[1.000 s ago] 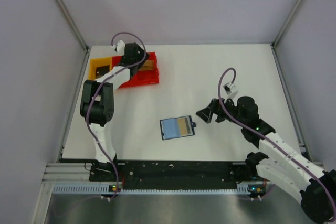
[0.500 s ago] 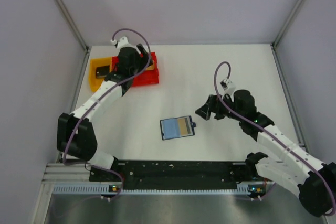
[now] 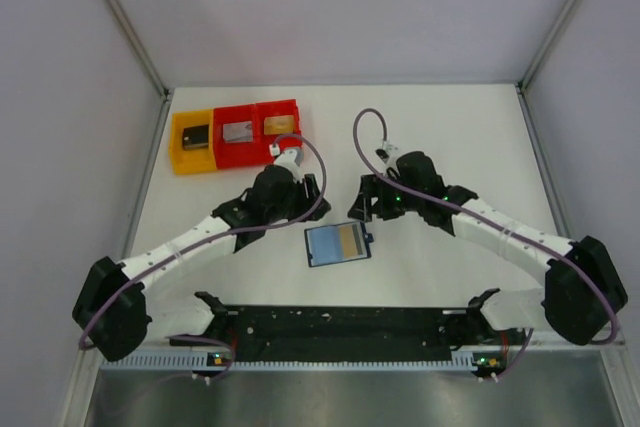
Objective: Take the credit cards out of the card holder
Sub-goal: Place the credit card in the storage box, then remove the credit card from the card holder.
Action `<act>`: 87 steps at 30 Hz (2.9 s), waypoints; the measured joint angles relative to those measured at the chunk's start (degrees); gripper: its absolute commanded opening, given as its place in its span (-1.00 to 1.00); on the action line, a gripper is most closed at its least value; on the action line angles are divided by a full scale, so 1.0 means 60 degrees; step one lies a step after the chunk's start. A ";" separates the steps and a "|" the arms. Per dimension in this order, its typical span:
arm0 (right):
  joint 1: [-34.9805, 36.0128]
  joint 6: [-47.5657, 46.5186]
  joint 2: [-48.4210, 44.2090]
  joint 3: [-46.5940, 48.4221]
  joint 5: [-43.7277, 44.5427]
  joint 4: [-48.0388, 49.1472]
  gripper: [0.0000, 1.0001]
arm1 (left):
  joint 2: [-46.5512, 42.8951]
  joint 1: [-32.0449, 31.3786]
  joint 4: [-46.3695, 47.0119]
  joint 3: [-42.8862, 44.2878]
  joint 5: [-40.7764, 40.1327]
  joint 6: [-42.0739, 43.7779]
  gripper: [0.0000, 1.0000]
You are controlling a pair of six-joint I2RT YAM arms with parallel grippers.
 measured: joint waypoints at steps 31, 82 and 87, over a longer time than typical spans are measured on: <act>0.0146 0.0335 0.3821 0.0900 0.0299 -0.0535 -0.40 | 0.1880 -0.0769 0.1464 -0.2251 0.1162 -0.1439 -0.68; 0.1144 0.0874 0.4430 0.1832 -0.2415 0.0113 0.11 | -0.1971 -0.0776 0.0484 -0.3268 -0.0816 -0.2328 -0.61; 0.1031 0.0896 0.4419 0.1792 -0.2106 0.0255 0.03 | -0.1843 -0.0776 0.0579 -0.3268 -0.0670 -0.2248 -0.65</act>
